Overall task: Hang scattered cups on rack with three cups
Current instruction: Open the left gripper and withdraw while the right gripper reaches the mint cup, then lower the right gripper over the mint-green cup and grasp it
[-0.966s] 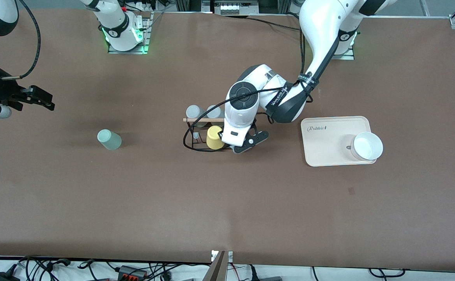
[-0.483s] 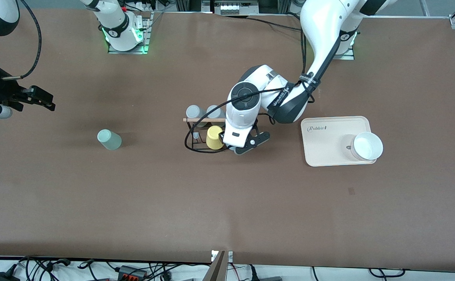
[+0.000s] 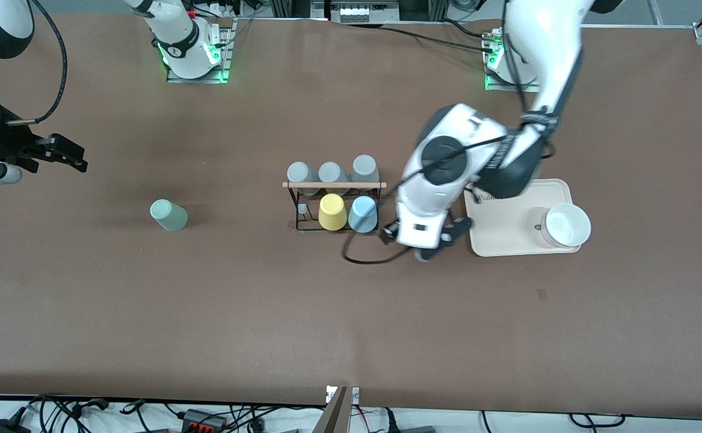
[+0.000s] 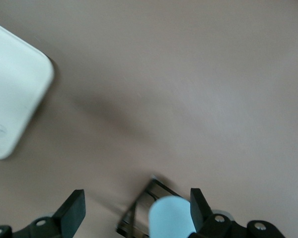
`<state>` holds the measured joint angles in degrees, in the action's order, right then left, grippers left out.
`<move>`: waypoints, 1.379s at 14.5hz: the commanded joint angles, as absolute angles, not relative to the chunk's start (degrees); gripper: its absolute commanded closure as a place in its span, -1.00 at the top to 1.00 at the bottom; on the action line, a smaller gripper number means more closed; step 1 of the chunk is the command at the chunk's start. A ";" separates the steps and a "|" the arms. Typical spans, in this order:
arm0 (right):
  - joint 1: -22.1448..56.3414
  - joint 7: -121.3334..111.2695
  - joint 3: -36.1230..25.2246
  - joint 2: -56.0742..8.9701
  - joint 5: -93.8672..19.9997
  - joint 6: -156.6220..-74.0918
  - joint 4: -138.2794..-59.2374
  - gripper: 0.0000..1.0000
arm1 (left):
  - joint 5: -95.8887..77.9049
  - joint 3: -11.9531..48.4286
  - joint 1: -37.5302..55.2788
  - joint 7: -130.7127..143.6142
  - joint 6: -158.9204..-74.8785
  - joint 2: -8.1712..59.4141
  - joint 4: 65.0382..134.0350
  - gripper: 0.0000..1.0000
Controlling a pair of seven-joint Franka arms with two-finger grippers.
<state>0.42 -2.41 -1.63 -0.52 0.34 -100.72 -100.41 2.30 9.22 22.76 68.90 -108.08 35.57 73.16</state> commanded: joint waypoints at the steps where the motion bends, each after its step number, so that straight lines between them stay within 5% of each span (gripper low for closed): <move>1: 0.53 -2.90 -1.49 -1.57 0.88 -101.78 -100.81 1.00 | 3.25 9.58 17.95 63.40 -102.85 29.99 74.27 0.87; 9: 2.54 -1.85 -1.49 -11.76 0.97 -103.35 -100.72 1.00 | 3.16 9.84 5.90 44.76 -93.25 21.19 75.49 0.97; 15: 4.75 2.36 -1.49 -16.96 1.14 -121.45 -110.03 1.00 | 2.99 10.02 -1.48 27.73 -93.52 11.10 85.41 1.00; 20: 4.75 2.90 -1.58 -20.47 1.23 -123.13 -111.53 1.00 | 2.11 8.27 -3.87 14.35 -93.60 -0.24 95.16 1.00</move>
<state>4.97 1.79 -1.56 -20.21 0.34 -122.13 -110.43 2.34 8.86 -3.37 19.29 -92.88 7.00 87.71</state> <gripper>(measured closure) 0.000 0.000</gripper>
